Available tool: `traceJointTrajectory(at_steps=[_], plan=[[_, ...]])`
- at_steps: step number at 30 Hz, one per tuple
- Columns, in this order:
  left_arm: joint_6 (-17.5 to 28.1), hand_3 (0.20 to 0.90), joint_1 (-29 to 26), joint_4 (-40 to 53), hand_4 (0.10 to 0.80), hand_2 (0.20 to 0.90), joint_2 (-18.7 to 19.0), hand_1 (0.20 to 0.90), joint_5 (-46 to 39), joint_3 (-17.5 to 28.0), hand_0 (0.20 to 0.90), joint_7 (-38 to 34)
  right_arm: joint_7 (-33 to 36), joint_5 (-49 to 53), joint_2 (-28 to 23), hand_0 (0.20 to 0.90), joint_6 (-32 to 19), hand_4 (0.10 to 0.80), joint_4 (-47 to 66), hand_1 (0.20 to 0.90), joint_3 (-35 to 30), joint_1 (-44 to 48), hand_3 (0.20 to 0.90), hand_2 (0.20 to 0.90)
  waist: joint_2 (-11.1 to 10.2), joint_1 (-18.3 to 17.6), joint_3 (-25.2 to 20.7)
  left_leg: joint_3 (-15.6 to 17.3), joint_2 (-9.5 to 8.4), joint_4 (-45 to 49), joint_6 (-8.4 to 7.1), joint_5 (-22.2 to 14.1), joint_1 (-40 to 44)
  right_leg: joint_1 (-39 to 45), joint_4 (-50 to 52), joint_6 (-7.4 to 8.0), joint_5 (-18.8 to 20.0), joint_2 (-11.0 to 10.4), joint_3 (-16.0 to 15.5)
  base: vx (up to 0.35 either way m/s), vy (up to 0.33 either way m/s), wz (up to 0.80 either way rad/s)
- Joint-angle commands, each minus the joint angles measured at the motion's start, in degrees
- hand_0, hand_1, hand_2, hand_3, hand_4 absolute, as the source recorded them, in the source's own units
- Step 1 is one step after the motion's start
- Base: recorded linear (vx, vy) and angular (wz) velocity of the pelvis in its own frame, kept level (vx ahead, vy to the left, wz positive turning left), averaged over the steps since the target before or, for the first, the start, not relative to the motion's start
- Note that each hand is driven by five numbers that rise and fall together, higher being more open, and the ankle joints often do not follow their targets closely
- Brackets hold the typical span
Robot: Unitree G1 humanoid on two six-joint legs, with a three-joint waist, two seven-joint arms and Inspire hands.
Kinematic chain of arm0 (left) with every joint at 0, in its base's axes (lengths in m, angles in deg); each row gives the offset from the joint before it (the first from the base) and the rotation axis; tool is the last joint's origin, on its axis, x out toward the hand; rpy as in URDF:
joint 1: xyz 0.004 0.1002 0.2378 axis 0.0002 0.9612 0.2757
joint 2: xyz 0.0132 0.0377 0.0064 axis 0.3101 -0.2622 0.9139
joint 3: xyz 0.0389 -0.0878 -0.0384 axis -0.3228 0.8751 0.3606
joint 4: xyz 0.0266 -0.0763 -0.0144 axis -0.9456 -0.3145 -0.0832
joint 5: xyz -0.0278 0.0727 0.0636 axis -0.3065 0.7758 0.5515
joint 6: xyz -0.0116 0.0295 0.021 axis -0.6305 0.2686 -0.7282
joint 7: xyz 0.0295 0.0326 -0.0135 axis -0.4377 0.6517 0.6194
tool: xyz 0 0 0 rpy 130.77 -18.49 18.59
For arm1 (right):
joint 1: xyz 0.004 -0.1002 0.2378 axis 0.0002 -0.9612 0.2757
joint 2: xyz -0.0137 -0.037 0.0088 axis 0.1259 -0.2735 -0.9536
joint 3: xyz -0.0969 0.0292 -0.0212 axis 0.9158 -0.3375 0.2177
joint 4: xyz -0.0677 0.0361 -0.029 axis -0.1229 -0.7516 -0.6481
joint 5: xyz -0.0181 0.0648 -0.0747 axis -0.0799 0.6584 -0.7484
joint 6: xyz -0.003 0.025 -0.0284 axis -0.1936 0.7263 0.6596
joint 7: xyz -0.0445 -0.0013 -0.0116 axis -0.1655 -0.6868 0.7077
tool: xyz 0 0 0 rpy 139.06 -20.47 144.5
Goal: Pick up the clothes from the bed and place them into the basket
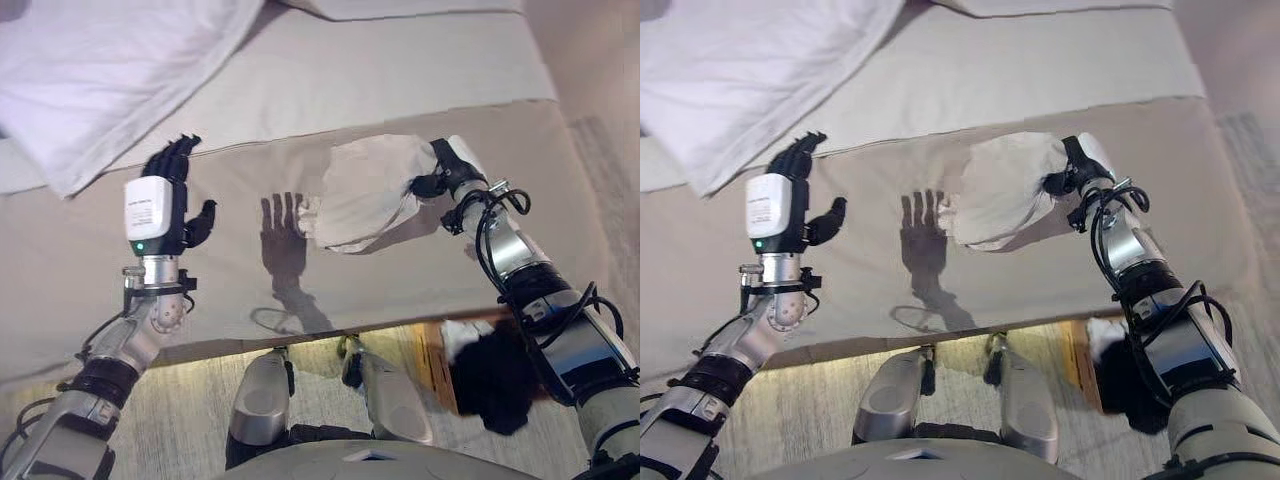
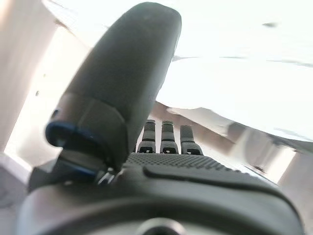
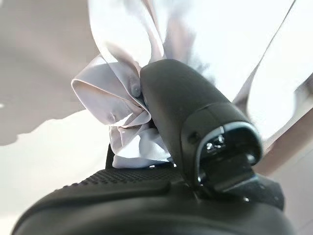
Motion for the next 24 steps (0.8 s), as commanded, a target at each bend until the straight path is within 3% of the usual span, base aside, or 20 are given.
traceJointTrajectory(at_steps=[1,8,17,24], plan=[[3.44,0.900,0.20,0.68,0.800,0.900,0.10,0.900,-2.12,-1.09,0.900,-2.10,4.17,4.07,-4.64,0.300,-8.29,0.100,0.07,0.300,-0.92,2.32,0.200,0.300,1.15,1.09,-12.57,-1.66,-3.36,-0.25,-2.56,-1.20,-2.91,10.65,-11.46,1.56,-2.76,-0.43,0.70,-0.068,-0.137,-1.02],[7.34,0.900,2.75,0.08,0.800,0.900,-0.85,0.900,-1.42,0.33,0.900,-0.09,4.48,5.78,-8.77,0.300,-6.49,0.100,2.57,0.300,-5.21,-0.27,0.200,0.300,0.87,-0.70,-15.93,-1.81,-2.15,-2.38,-4.22,-0.43,0.60,12.58,-15.40,1.17,-2.80,1.12,2.32,0.019,-0.057,-0.30],[17.48,0.900,7.88,-3.07,0.800,0.900,-3.61,0.900,-5.19,6.12,0.900,1.82,6.52,3.33,-13.55,0.300,-6.27,0.100,11.25,0.300,-17.73,-10.97,0.200,0.300,0.71,-4.54,-19.08,-0.42,-1.26,-6.86,-5.62,0.69,4.24,13.44,-18.36,0.77,-2.21,2.75,3.76,0.002,-0.043,-0.03],[15.59,0.900,9.35,-6.28,0.800,0.900,-4.84,0.900,-6.83,9.14,0.900,0.53,8.94,2.44,-15.22,0.300,-3.61,0.100,13.56,0.300,-24.48,-18.20,0.200,0.300,0.67,-7.25,-20.54,0.80,-0.54,-7.94,-5.95,0.60,5.95,13.25,-18.75,0.46,-2.32,3.80,5.16,0.009,-0.038,-0.09]])
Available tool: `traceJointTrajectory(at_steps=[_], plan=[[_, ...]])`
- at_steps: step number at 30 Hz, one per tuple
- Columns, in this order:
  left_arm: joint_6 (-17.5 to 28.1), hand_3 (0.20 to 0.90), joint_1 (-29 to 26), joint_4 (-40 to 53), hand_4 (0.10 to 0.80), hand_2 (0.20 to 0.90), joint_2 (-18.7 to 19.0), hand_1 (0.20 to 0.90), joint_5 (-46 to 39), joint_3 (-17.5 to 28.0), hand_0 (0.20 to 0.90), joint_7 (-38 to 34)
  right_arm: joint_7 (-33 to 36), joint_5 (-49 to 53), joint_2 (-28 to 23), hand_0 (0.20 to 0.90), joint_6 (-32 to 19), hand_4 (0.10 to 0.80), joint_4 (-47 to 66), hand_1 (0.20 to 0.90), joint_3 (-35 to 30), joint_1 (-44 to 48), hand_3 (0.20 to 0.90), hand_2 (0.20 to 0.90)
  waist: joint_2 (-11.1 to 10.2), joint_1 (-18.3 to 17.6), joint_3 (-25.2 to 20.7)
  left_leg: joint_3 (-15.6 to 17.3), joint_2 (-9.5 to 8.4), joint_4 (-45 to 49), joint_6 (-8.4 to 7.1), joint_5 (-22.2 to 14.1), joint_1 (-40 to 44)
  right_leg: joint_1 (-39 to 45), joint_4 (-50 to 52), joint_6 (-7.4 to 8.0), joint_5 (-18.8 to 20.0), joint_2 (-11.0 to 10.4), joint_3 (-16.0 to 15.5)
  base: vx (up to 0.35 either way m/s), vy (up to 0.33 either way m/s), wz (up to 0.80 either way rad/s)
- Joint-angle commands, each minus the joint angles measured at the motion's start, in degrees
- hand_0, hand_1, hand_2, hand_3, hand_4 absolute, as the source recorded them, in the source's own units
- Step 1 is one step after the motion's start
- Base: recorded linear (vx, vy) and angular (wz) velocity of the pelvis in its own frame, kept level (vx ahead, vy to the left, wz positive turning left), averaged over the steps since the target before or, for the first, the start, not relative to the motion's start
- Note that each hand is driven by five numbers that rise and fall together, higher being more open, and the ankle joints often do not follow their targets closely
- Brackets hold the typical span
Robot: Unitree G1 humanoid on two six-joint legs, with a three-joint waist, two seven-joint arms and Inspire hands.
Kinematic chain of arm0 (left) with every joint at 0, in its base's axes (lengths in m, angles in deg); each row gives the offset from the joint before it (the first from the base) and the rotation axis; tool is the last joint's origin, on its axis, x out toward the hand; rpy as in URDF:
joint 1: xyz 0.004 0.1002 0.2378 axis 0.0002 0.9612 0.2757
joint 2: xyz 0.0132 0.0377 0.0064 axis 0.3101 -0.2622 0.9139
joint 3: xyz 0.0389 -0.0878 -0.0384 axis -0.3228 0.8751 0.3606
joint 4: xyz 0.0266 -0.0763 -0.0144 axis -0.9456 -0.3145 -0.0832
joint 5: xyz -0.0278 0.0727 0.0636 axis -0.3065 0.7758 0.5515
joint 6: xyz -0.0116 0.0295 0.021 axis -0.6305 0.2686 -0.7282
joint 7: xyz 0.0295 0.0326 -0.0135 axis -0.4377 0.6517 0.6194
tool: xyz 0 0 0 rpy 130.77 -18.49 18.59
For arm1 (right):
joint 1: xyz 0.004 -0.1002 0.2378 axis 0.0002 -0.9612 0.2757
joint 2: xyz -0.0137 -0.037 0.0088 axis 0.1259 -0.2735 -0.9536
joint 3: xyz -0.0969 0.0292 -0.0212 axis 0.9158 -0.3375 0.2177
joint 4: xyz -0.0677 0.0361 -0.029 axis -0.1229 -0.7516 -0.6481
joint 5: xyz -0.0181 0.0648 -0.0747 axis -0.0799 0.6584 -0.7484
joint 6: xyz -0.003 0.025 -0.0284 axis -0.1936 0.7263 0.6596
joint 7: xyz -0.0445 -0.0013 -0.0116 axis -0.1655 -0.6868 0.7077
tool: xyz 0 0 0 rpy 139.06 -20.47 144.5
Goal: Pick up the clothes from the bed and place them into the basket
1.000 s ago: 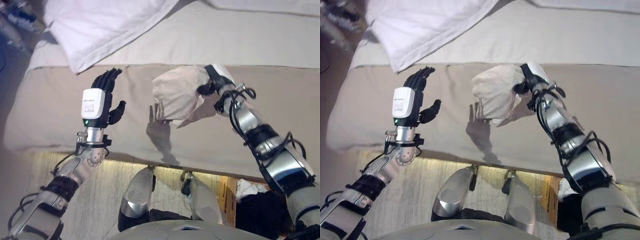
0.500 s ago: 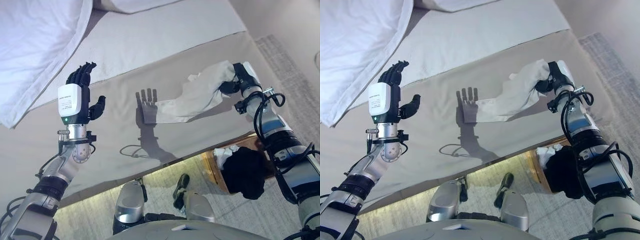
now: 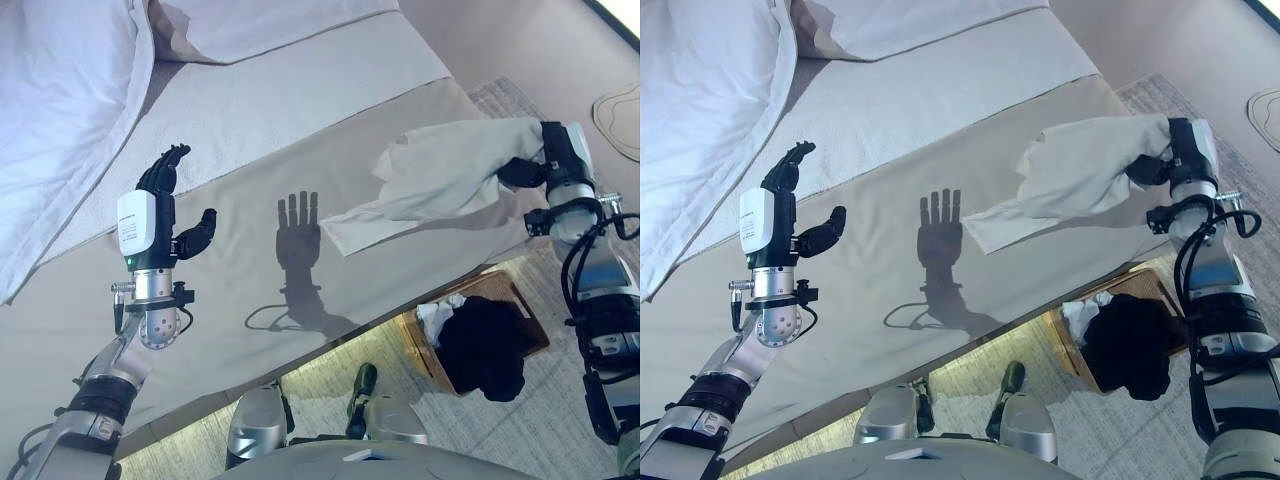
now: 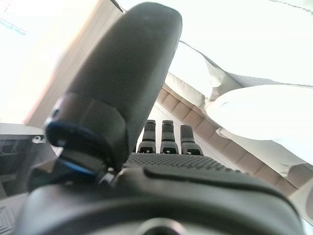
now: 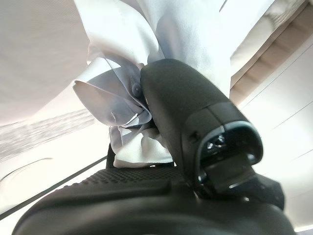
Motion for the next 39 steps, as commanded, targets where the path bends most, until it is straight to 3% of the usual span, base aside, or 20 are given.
traceJointTrajectory(at_steps=[1,9,17,25,30,39], plan=[[3.39,0.900,1.73,-2.36,0.800,0.900,0.17,0.900,-1.68,1.62,0.900,-4.09,6.88,-1.13,-7.33,0.300,-2.21,0.100,2.03,0.300,-3.00,-1.30,0.200,0.300,0.11,-1.23,-13.58,-2.47,-0.01,-1.49,-2.40,-1.98,-1.44,-4.16,4.45,1.69,-4.89,1.59,3.11,0.000,-0.038,-0.09],[3.05,0.900,2.51,-1.64,0.800,0.900,0.32,0.900,0.85,1.99,0.900,-3.24,9.23,1.17,-6.64,0.300,-1.26,0.100,3.55,0.300,-11.25,-10.32,0.200,0.300,0.40,-4.37,-14.21,-0.73,0.76,-2.25,-2.66,-2.26,-0.08,-4.50,3.96,1.68,-4.75,2.70,5.11,-0.024,-0.049,-0.12],[-0.88,0.900,0.60,-2.24,0.800,0.900,1.78,0.900,3.79,-2.96,0.900,2.13,15.01,2.29,-8.30,0.300,-0.69,0.100,2.54,0.300,-14.77,-10.40,0.200,0.300,1.53,-7.27,-14.33,1.32,1.08,-2.24,-3.03,-2.85,0.60,-5.15,3.15,1.88,-4.41,3.82,7.20,-0.033,-0.048,-0.20],[-3.00,0.900,-4.97,0.29,0.800,0.900,6.11,0.900,2.35,-9.05,0.900,4.64,12.24,2.96,-13.87,0.300,1.03,0.100,-1.91,0.300,-13.31,-4.62,0.200,0.300,3.66,-9.64,-13.93,3.13,1.09,-2.22,-3.63,-2.81,-0.38,-7.08,2.70,2.07,-3.94,4.03,8.54,-0.059,-0.024,-0.18],[-2.12,0.900,-6.17,-0.30,0.800,0.900,5.80,0.900,1.76,-10.16,0.900,5.50,10.20,1.17,-15.89,0.300,1.09,0.100,-3.84,0.300,-11.07,-2.37,0.200,0.300,4.77,-10.27,-13.99,3.68,0.98,-2.16,-3.89,-2.73,-0.69,-7.42,2.33,2.01,-3.80,3.91,8.71,-0.031,-0.032,-0.09],[-2.10,0.900,-9.67,-1.16,0.800,0.900,4.82,0.900,1.41,-13.03,0.900,6.25,-2.46,-2.31,-19.13,0.300,-0.32,0.100,-8.88,0.300,-0.19,5.76,0.200,0.300,6.15,-10.31,-12.80,3.98,0.78,-2.03,-4.20,-2.34,-2.51,-9.47,2.77,1.94,-3.93,3.37,8.46,-0.055,-0.007,-0.07]])
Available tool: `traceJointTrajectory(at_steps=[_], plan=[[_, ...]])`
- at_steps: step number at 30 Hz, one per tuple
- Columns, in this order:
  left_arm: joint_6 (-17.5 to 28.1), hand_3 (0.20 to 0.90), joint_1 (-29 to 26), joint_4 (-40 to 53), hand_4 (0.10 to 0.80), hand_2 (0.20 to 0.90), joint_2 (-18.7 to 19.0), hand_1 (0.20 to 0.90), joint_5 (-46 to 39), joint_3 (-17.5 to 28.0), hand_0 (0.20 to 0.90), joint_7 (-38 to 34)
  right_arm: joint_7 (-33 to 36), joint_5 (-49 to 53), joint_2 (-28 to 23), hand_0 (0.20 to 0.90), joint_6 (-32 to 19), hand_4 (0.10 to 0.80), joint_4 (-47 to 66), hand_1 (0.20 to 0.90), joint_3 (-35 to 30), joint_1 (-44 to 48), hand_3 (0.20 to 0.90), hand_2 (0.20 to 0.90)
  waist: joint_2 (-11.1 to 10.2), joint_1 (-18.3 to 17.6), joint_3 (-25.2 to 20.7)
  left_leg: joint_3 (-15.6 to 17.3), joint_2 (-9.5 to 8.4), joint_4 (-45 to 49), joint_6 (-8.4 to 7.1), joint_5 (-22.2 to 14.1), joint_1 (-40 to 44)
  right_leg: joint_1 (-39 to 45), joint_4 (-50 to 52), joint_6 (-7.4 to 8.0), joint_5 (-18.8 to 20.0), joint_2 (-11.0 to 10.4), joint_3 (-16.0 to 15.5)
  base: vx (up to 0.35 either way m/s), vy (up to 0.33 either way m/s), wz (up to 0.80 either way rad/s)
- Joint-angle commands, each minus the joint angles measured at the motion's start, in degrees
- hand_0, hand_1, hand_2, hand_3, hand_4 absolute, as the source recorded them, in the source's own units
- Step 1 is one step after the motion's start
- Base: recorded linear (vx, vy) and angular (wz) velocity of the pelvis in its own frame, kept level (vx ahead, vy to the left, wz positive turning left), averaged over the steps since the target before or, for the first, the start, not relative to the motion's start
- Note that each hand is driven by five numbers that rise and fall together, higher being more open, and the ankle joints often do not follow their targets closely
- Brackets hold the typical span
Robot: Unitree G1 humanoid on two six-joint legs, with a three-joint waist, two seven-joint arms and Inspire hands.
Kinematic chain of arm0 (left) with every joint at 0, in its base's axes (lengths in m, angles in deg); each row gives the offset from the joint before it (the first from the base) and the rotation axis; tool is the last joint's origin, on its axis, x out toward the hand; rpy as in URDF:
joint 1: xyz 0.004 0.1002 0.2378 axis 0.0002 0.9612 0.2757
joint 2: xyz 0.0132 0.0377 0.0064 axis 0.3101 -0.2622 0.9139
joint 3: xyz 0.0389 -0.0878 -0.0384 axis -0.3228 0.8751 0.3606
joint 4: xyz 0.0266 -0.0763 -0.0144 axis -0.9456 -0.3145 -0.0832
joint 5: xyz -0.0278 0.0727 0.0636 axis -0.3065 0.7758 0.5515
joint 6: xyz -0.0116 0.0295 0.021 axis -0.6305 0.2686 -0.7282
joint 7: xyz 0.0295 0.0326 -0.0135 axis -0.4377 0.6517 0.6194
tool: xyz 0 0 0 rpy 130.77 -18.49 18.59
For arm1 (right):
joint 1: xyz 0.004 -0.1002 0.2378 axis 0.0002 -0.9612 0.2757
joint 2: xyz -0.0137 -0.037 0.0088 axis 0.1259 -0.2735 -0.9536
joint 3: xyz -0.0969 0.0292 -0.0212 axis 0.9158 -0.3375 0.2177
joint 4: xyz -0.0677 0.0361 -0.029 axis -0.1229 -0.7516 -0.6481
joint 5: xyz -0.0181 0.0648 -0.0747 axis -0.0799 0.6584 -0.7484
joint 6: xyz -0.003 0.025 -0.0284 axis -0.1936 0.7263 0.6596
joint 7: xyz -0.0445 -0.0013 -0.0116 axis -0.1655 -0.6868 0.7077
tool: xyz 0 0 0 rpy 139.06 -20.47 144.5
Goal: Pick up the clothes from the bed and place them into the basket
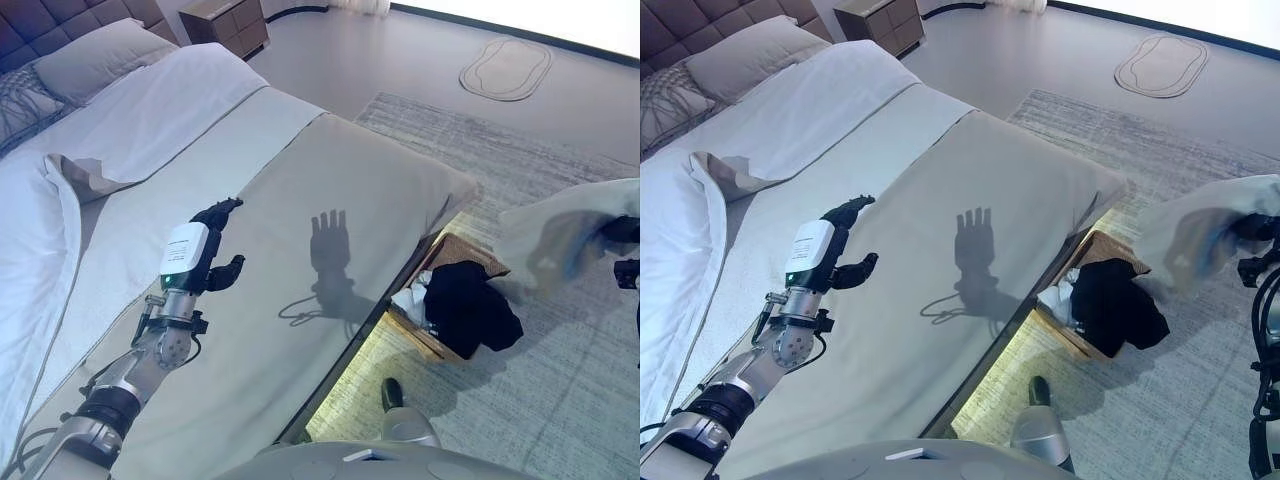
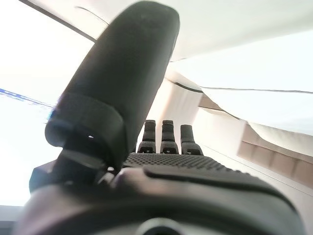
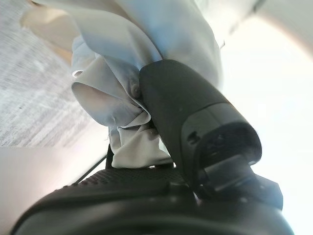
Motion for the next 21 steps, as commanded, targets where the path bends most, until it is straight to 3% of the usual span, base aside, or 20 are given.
traceJointTrajectory(at_steps=[1,10,21], plan=[[1.64,0.900,-7.56,0.23,0.800,0.900,2.12,0.900,-2.74,0.94,0.900,-2.46,-1.81,-1.85,-7.46,0.300,-6.07,0.100,0.86,0.300,2.57,12.97,0.200,0.300,-2.05,2.12,-1.78,-3.58,0.55,1.09,-2.16,-3.99,-0.52,-1.48,4.84,1.11,-4.31,1.49,-2.39,-0.065,-0.027,0.01],[0.90,0.900,-11.45,-0.24,0.800,0.900,1.63,0.900,-3.76,-2.04,0.900,-4.63,-3.39,-3.82,-7.63,0.300,-5.41,0.100,-6.63,0.300,9.26,20.14,0.200,0.300,0.04,1.93,1.23,-3.32,0.14,1.07,-2.46,-3.53,-2.50,-3.97,5.52,1.35,-4.16,0.61,-3.10,-0.063,0.019,0.01],[-0.61,0.900,-14.78,-0.54,0.800,0.900,0.85,0.900,-5.21,-4.72,0.900,-6.71,-3.96,-6.24,-6.55,0.300,-8.17,0.100,-16.47,0.300,13.81,25.94,0.200,0.300,2.67,2.41,4.23,-3.67,-0.53,1.07,-2.60,-2.98,-4.19,-5.68,5.95,1.48,-4.13,-0.46,-3.75,-0.036,0.016,0.02]])
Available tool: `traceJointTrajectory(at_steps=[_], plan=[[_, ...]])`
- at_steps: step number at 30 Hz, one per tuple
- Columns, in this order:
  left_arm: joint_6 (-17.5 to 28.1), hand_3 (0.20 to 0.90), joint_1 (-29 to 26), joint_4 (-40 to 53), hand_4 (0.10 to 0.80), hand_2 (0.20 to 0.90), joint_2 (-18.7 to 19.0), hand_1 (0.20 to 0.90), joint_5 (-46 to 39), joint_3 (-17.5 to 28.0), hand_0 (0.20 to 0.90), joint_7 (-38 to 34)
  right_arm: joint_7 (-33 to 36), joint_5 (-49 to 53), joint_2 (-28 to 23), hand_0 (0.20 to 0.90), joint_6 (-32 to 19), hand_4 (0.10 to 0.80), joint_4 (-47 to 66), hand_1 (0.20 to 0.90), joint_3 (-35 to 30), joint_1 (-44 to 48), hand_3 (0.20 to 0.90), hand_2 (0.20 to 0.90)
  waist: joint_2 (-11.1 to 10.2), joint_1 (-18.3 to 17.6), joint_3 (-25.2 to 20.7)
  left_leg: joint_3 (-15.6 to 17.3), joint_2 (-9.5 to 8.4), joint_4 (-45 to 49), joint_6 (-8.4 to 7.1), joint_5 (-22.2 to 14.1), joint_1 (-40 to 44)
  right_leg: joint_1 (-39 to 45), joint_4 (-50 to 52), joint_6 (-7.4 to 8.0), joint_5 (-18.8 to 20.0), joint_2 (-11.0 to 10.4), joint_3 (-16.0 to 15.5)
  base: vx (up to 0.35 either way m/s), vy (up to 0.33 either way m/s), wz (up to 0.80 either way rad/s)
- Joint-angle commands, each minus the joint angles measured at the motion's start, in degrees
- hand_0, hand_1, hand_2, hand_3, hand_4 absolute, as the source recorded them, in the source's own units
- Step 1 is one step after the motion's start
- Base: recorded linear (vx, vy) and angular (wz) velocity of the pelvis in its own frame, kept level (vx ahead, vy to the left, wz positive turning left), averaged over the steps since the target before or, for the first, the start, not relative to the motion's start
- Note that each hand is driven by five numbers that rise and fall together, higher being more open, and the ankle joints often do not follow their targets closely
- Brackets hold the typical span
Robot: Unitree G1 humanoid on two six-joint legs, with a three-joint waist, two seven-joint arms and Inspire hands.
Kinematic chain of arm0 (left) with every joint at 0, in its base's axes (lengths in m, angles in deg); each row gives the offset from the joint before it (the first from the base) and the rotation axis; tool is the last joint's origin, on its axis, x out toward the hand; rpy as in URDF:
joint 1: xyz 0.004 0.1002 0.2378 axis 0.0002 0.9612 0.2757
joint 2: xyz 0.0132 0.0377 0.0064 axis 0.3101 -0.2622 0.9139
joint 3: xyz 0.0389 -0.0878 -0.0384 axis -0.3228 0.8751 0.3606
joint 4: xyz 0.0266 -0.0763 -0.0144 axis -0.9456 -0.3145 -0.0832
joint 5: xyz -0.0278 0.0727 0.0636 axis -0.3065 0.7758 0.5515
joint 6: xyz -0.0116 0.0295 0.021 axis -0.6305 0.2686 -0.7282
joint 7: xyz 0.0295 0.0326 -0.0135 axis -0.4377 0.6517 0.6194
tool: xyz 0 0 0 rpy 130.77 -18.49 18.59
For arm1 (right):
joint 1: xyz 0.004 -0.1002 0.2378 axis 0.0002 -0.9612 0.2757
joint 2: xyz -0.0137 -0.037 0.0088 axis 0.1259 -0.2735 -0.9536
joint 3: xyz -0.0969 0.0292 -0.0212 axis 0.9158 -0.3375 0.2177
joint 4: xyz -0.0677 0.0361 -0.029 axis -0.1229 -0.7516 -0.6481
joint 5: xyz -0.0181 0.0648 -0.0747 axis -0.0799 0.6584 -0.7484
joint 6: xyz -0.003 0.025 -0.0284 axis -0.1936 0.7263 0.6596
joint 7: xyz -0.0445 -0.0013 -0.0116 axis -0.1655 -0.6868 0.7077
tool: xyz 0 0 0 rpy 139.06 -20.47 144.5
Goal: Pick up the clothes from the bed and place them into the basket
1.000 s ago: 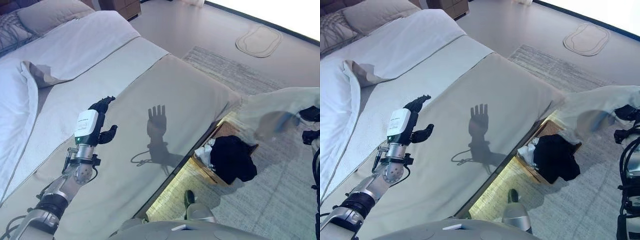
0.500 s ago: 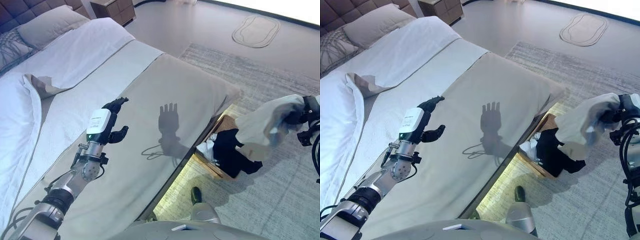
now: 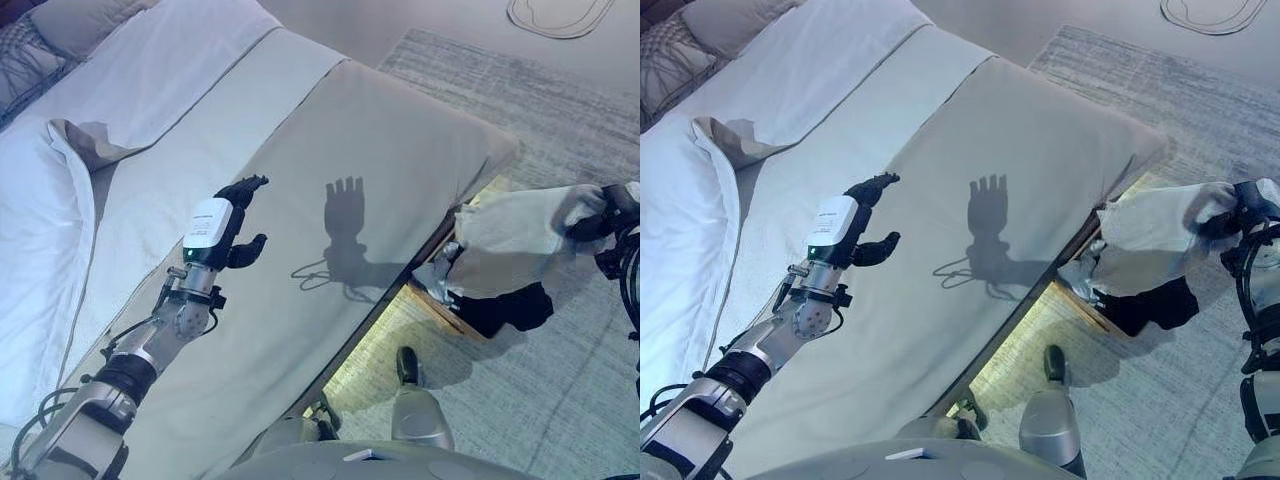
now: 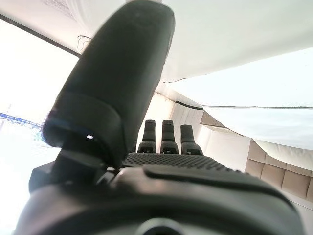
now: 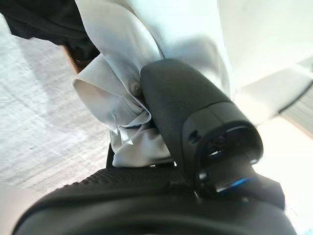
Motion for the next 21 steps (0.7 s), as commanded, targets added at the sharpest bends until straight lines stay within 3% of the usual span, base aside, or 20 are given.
traceJointTrajectory(at_steps=[1,10,15,16,21], plan=[[0.75,0.900,-5.47,-0.11,0.800,0.900,0.85,0.900,-3.49,0.05,0.900,-6.17,3.39,-2.41,-5.38,0.300,-4.09,0.100,0.00,0.300,2.31,11.64,0.200,0.300,-1.34,0.76,-2.37,-2.97,0.28,1.03,-2.75,-3.39,-1.15,-3.17,5.91,1.33,-4.98,0.85,-2.52,-0.058,0.048,0.02],[-0.32,0.900,-5.51,0.25,0.800,0.900,0.70,0.900,-3.78,0.07,0.900,-6.55,4.90,-3.38,-4.15,0.300,1.19,0.100,-4.41,0.300,0.95,10.43,0.200,0.300,-0.25,0.62,-1.50,-2.84,0.15,0.81,-2.91,-3.09,-1.25,-3.00,5.50,1.35,-4.91,0.59,-2.86,-0.008,0.000,0.01],[-0.52,0.900,-6.15,0.76,0.800,0.900,0.80,0.900,-4.28,-0.34,0.900,-6.60,4.30,-2.47,-4.55,0.300,-0.91,0.100,-5.31,0.300,1.23,11.64,0.200,0.300,0.28,0.60,-1.19,-2.86,0.06,0.79,-3.01,-3.01,-1.33,-2.95,5.46,1.37,-4.95,0.45,-2.90,-0.014,0.002,0.00],[-0.59,0.900,-6.25,0.81,0.800,0.900,0.70,0.900,-4.36,-0.48,0.900,-6.69,4.59,-2.77,-4.65,0.900,-1.39,0.800,-5.01,0.900,1.52,11.95,0.900,0.900,0.39,0.54,-1.16,-2.89,-0.01,0.76,-3.01,-3.02,-1.28,-2.91,5.45,1.37,-4.98,0.44,-2.84,0.000,0.000,0.00],[-0.43,0.900,-5.38,0.82,0.800,0.900,0.22,0.900,-4.10,-0.20,0.900,-6.33,5.19,-2.56,-4.49,0.900,-2.55,0.800,-3.12,0.900,1.11,10.98,0.900,0.900,0.48,0.43,-1.74,-2.83,-0.15,0.70,-3.08,-3.15,-0.93,-2.47,5.29,1.35,-5.14,0.46,-2.83,0.000,0.000,0.00]])
